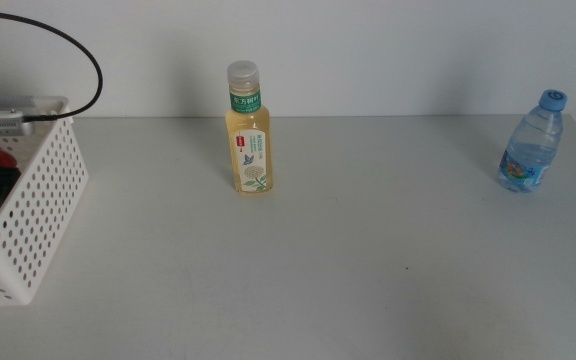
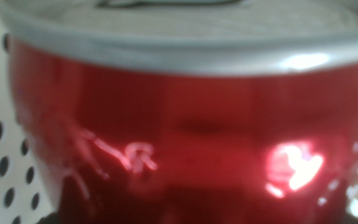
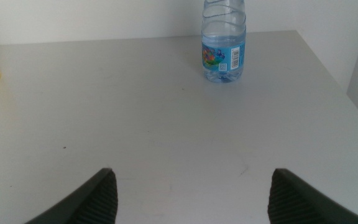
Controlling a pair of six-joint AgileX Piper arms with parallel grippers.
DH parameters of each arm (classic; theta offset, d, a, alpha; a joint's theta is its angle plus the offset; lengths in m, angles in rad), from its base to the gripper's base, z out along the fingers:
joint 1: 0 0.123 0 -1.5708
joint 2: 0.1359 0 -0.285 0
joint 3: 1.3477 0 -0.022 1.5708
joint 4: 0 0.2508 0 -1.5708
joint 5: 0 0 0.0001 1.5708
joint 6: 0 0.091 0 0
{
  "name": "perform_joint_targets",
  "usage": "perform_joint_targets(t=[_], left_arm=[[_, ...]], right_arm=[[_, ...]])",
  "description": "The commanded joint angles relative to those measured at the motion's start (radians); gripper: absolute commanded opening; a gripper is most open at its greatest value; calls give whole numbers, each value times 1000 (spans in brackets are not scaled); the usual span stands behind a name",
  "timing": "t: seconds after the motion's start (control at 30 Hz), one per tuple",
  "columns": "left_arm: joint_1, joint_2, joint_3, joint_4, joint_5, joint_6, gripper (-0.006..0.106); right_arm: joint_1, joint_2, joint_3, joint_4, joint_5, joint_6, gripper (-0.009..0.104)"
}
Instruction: Use arms to grab the bottles and put them into the dustbin to the left of the table.
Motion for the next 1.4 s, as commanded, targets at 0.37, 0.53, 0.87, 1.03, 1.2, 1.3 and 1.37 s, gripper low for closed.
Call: perform_joint_targets(t=[0.37, 0.53, 0.87, 1.03, 1.2, 1.3, 1.37], left_arm=[[-2, -59, -38, -31, -25, 12, 51], [-20, -59, -38, -27, -7, 37, 94], [-79, -76, -174, 53, 134, -73, 94], [-121, -192, -191, 74, 131, -133, 94], [-155, -347, -188, 131, 131, -220, 94], [-192, -442, -188, 130, 131, -259, 94], [-225, -505, -188, 132, 131, -283, 94]], right_arm=[[-6, -21, -10, -11, -72, -12, 62], [-6, -21, -10, -11, -72, -12, 62], [-6, -21, -10, -11, -72, -12, 62], [-6, -21, -10, -11, -72, -12, 62], [-6, -21, -10, -11, -72, -12, 62], [-6, -21, -10, -11, -72, -12, 62], [-6, -21, -10, -11, -72, -12, 62]])
